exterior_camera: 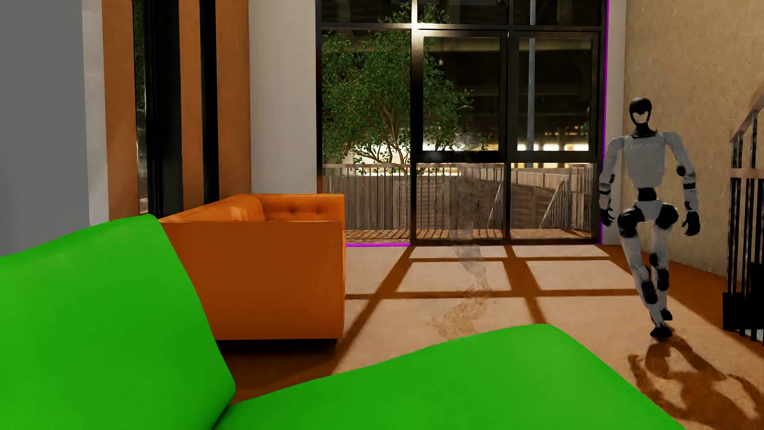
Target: Approach the orange sofa
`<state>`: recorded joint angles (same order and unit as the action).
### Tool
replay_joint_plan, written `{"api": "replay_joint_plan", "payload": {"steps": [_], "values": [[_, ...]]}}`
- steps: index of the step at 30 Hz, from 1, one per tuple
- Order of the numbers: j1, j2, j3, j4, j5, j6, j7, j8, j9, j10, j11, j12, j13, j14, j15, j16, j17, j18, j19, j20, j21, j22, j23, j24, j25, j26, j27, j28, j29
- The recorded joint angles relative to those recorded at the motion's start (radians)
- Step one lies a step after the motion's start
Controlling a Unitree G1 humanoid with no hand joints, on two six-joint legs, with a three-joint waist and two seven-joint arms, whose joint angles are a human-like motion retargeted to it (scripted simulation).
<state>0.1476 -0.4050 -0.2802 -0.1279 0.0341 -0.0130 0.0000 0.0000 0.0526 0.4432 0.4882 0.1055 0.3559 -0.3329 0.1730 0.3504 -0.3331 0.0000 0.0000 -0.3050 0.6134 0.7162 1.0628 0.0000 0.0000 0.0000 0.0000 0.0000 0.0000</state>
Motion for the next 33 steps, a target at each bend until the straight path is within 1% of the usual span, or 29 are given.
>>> {"api": "replay_joint_plan", "payload": {"steps": [1, 2, 3, 4, 5, 6, 7, 9, 10, 11, 12, 13, 14, 15, 16, 18, 20, 21, 22, 23, 24, 25, 26, 27, 28, 30, 31, 32, 33], "values": [[0.043, 0.009, -0.001, 0.016, -0.002, -0.007, 0.000, 0.000, 0.005, -0.005, -0.073, -0.016, 0.018, -0.018, -0.017, 0.002, -0.003, 0.000, 0.000, 0.014, 0.023, -0.032, -0.016, 0.000, 0.000, 0.000, 0.000, 0.000, 0.000], [0.093, 0.009, 0.007, 0.031, 0.004, -0.015, 0.000, 0.000, 0.010, -0.019, -0.166, -0.021, 0.028, -0.033, -0.295, 0.003, -0.006, 0.000, 0.000, 0.024, 0.040, -0.062, -0.029, 0.000, 0.000, 0.000, 0.000, 0.000, 0.000], [0.145, -0.004, 0.020, 0.045, 0.015, -0.020, 0.000, 0.000, 0.011, -0.034, -0.186, -0.014, 0.029, -0.041, -0.362, 0.001, -0.008, 0.000, 0.000, 0.033, 0.047, -0.089, -0.034, 0.000, 0.000, 0.000, 0.000, 0.000, 0.000], [0.184, -0.028, 0.032, 0.055, 0.028, -0.021, 0.000, 0.000, 0.000, -0.043, -0.084, 0.008, 0.021, -0.039, -0.138, -0.007, -0.010, 0.000, 0.000, 0.045, 0.043, -0.107, -0.030, 0.000, 0.000, 0.000, 0.000, 0.000, 0.000], [0.208, -0.054, 0.035, 0.067, 0.043, -0.012, 0.000, 0.000, -0.021, -0.043, -0.048, 0.044, 0.006, -0.022, -0.006, -0.021, -0.014, 0.000, 0.000, 0.054, 0.026, -0.110, -0.017, 0.000, 0.000, 0.000, 0.000, 0.000, 0.000], [0.217, -0.074, 0.030, 0.087, 0.061, 0.014, 0.000, 0.000, -0.045, -0.029, -0.010, 0.083, -0.015, 0.014, 0.074, -0.044, -0.021, 0.000, 0.000, 0.051, 0.006, -0.085, 0.007, 0.000, 0.000, 0.000, 0.000, 0.000, 0.000], [0.218, -0.078, 0.021, 0.112, 0.078, 0.056, 0.000, 0.000, -0.059, 0.006, 0.032, 0.117, -0.045, 0.076, 0.107, -0.076, -0.032, 0.000, 0.000, 0.024, -0.015, -0.021, 0.040, 0.000, 0.000, 0.000, 0.000, 0.000, 0.000], [0.164, -0.008, 0.006, 0.153, 0.095, 0.139, 0.000, 0.000, -0.050, 0.170, 0.091, 0.148, -0.122, 0.285, 0.046, -0.126, -0.059, 0.000, 0.000, -0.143, -0.056, 0.178, 0.088, 0.000, 0.000, 0.000, 0.000, 0.000, 0.000], [0.080, 0.039, 0.007, 0.170, 0.102, 0.159, 0.000, 0.000, -0.037, 0.302, 0.094, 0.147, -0.163, 0.420, 0.001, -0.126, -0.066, 0.000, 0.000, -0.280, -0.097, 0.243, 0.080, 0.000, 0.000, 0.000, 0.000, 0.000, 0.000], [-0.034, 0.082, 0.027, 0.190, 0.129, 0.173, 0.000, 0.000, -0.013, 0.460, 0.080, 0.139, -0.210, 0.544, -0.046, -0.118, -0.075, 0.000, 0.000, -0.364, -0.094, 0.281, 0.058, 0.000, 0.000, 0.000, 0.000, 0.000, 0.000], [-0.151, 0.119, 0.063, 0.195, 0.144, 0.173, 0.000, 0.000, 0.004, 0.629, 0.078, 0.148, -0.244, 0.582, -0.099, -0.102, -0.084, 0.000, 0.000, -0.407, -0.094, 0.287, 0.016, 0.000, 0.000, 0.000, 0.000, 0.000, 0.000], [-0.257, 0.163, 0.105, 0.189, 0.149, 0.166, 0.000, 0.000, 0.020, 0.787, 0.078, 0.166, -0.270, 0.507, -0.153, -0.090, -0.096, 0.000, 0.000, -0.394, -0.097, 0.289, -0.032, 0.000, 0.000, 0.000, 0.000, 0.000, 0.000], [-0.349, 0.220, 0.150, 0.175, 0.147, 0.157, 0.000, 0.000, 0.037, 0.898, 0.070, 0.189, -0.296, 0.384, -0.205, -0.081, -0.108, 0.000, 0.000, -0.343, -0.108, 0.291, -0.081, 0.000, 0.000, 0.000, 0.000, 0.000, 0.000], [-0.422, 0.286, 0.192, 0.155, 0.128, 0.144, 0.000, 0.000, 0.050, 0.940, 0.064, 0.221, -0.312, 0.286, -0.253, -0.067, -0.117, 0.000, 0.000, -0.313, -0.151, 0.277, -0.134, 0.000, 0.000, 0.000, 0.000, 0.000, 0.000], [-0.492, 0.347, 0.240, 0.147, 0.118, 0.137, 0.000, 0.000, 0.061, 0.916, 0.049, 0.244, -0.333, 0.242, -0.297, -0.058, -0.127, 0.000, 0.000, -0.252, -0.185, 0.265, -0.179, 0.000, 0.000, 0.000, 0.000, 0.000, 0.000], [-0.602, 0.440, 0.338, 0.149, 0.091, 0.121, 0.000, 0.000, 0.057, 0.667, 0.022, 0.279, -0.372, 0.291, -0.376, -0.046, -0.138, 0.000, 0.000, -0.147, -0.284, 0.220, -0.258, 0.000, 0.000, 0.000, 0.000, 0.000, 0.000], [-0.630, 0.525, 0.423, 0.161, 0.061, 0.098, 0.000, 0.000, 0.044, 0.280, -0.006, 0.298, -0.408, 0.369, -0.455, -0.038, -0.133, 0.000, 0.000, -0.099, -0.377, 0.191, -0.330, 0.000, 0.000, 0.000, 0.000, 0.000, 0.000], [-0.614, 0.571, 0.456, 0.174, 0.054, 0.093, 0.000, 0.000, 0.039, 0.108, -0.018, 0.304, -0.428, 0.349, -0.500, -0.038, -0.128, 0.000, 0.000, -0.088, -0.399, 0.194, -0.363, 0.000, 0.000, 0.000, 0.000, 0.000, 0.000], [-0.594, 0.615, 0.482, 0.192, 0.049, 0.091, 0.000, 0.000, 0.033, -0.003, -0.024, 0.308, -0.446, 0.256, -0.547, -0.045, -0.124, 0.000, 0.000, -0.081, -0.403, 0.212, -0.396, 0.000, 0.000, 0.000, 0.000, 0.000, 0.000], [-0.582, 0.652, 0.502, 0.208, 0.041, 0.090, 0.000, 0.000, 0.023, -0.012, -0.023, 0.309, -0.462, 0.143, -0.583, -0.057, -0.119, 0.000, 0.000, -0.078, -0.399, 0.241, -0.426, 0.000, 0.000, 0.000, 0.000, 0.000, 0.000], [-0.585, 0.677, 0.516, 0.219, 0.028, 0.085, 0.000, 0.000, 0.007, 0.006, -0.013, 0.309, -0.472, 0.100, -0.594, -0.072, -0.112, 0.000, 0.000, -0.085, -0.391, 0.276, -0.454, 0.000, 0.000, 0.000, 0.000, 0.000, 0.000], [-0.604, 0.688, 0.524, 0.222, 0.012, 0.074, 0.000, 0.000, -0.018, 0.026, 0.006, 0.308, -0.466, 0.141, -0.568, -0.086, -0.103, 0.000, 0.000, -0.102, -0.381, 0.313, -0.481, 0.000, 0.000, 0.000, 0.000, 0.000, 0.000], [-0.634, 0.685, 0.520, 0.214, -0.004, 0.053, 0.000, 0.000, -0.050, 0.051, 0.032, 0.308, -0.442, 0.263, -0.500, -0.098, -0.092, 0.000, 0.000, -0.120, -0.369, 0.350, -0.504, 0.000, 0.000, 0.000, 0.000, 0.000, 0.000], [-0.661, 0.683, 0.499, 0.193, -0.021, 0.022, 0.000, 0.000, -0.079, 0.085, 0.067, 0.307, -0.399, 0.398, -0.391, -0.102, -0.072, 0.000, 0.000, -0.147, -0.359, 0.384, -0.511, 0.000, 0.000, 0.000, 0.000, 0.000, 0.000], [-0.665, 0.683, 0.465, 0.155, -0.036, -0.013, 0.000, 0.000, -0.095, 0.121, 0.125, 0.300, -0.343, 0.471, -0.239, -0.095, -0.047, 0.000, 0.000, -0.182, -0.349, 0.411, -0.490, 0.000, 0.000, 0.000, 0.000, 0.000, 0.000], [-0.579, 0.604, 0.408, 0.067, -0.067, -0.067, 0.000, 0.000, -0.097, 0.133, 0.339, 0.273, -0.245, 0.427, 0.114, -0.066, -0.011, 0.000, 0.000, -0.198, -0.277, 0.405, -0.379, 0.000, 0.000, 0.000, 0.000, 0.000, 0.000], [-0.515, 0.508, 0.393, 0.028, -0.086, -0.089, 0.000, 0.000, -0.095, 0.107, 0.478, 0.258, -0.219, 0.363, 0.210, -0.053, -0.007, 0.000, 0.000, -0.171, -0.192, 0.373, -0.308, 0.000, 0.000, 0.000, 0.000, 0.000, 0.000], [-0.456, 0.400, 0.372, -0.004, -0.095, -0.102, 0.000, 0.000, -0.092, 0.084, 0.621, 0.242, -0.206, 0.302, 0.205, -0.043, -0.007, 0.000, 0.000, -0.126, -0.092, 0.333, -0.236, 0.000, 0.000, 0.000, 0.000, 0.000, 0.000], [-0.406, 0.296, 0.333, -0.029, -0.090, -0.105, 0.000, 0.000, -0.088, 0.065, 0.752, 0.222, -0.192, 0.256, 0.122, -0.036, -0.006, 0.000, 0.000, -0.076, -0.003, 0.287, -0.171, 0.000, 0.000, 0.000, 0.000, 0.000, 0.000]]}}
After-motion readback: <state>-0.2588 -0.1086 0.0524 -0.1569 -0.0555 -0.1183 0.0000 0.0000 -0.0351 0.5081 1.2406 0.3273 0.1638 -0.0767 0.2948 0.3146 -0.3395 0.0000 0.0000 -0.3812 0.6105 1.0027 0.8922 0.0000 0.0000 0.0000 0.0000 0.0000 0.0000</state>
